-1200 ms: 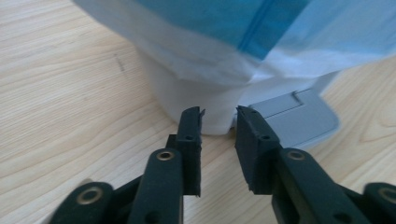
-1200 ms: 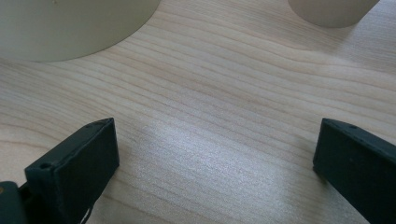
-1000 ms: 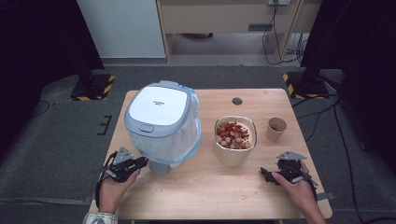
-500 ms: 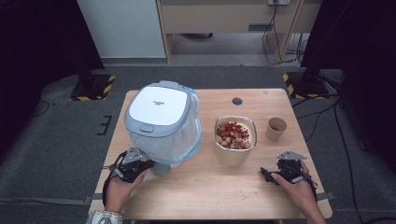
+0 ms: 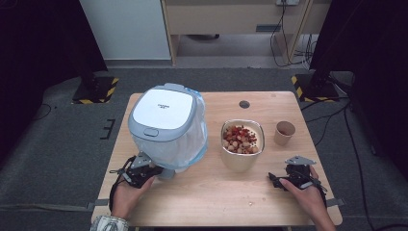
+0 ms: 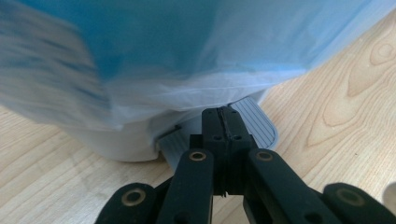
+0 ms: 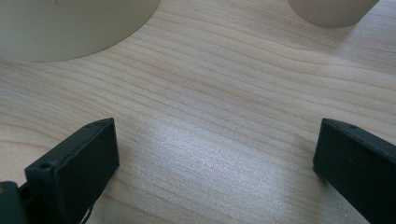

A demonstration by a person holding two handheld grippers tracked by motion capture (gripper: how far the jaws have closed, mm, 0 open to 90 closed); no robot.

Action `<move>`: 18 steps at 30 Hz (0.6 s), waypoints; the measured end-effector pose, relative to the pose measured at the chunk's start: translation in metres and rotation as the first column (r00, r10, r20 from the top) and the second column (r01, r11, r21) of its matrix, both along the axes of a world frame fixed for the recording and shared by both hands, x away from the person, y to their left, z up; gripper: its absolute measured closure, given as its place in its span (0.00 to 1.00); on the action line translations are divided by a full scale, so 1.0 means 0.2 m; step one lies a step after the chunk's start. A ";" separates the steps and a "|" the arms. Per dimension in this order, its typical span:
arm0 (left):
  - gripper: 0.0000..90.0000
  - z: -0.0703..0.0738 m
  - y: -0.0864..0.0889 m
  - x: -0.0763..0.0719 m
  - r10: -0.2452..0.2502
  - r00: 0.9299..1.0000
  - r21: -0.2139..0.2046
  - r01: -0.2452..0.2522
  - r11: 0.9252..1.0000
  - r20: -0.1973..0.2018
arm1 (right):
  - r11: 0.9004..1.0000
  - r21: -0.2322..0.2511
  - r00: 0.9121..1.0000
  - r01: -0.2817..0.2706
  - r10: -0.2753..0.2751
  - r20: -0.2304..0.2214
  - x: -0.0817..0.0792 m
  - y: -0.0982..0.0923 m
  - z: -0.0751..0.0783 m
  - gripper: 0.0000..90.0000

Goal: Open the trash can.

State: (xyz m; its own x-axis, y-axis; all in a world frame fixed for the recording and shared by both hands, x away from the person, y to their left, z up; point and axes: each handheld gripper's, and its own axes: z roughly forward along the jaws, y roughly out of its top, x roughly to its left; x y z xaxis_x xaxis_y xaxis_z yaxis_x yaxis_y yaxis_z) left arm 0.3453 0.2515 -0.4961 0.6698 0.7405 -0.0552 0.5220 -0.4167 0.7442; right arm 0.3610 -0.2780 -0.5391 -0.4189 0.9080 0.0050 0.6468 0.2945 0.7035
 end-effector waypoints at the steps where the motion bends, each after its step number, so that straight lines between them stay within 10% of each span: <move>1: 1.00 0.00 -0.01 0.00 -0.004 1.000 0.004 0.004 1.000 -0.001 | 1.000 0.000 1.000 0.000 0.000 0.000 0.00 0.00 0.00 0.01; 18: 1.00 -0.03 -0.01 0.00 0.003 0.999 -0.006 -0.003 1.000 -0.039 | 1.000 -0.001 1.000 0.000 0.000 -0.002 0.00 0.00 0.00 0.01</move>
State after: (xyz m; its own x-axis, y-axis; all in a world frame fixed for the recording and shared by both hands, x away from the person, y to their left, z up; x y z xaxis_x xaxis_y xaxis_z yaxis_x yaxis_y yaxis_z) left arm 0.3460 0.2493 -0.5030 0.6646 0.7423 -0.0854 0.5520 -0.4107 0.7257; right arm 0.3604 -0.2780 -0.5390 -0.4188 0.9081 0.0051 0.6480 0.2949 0.7022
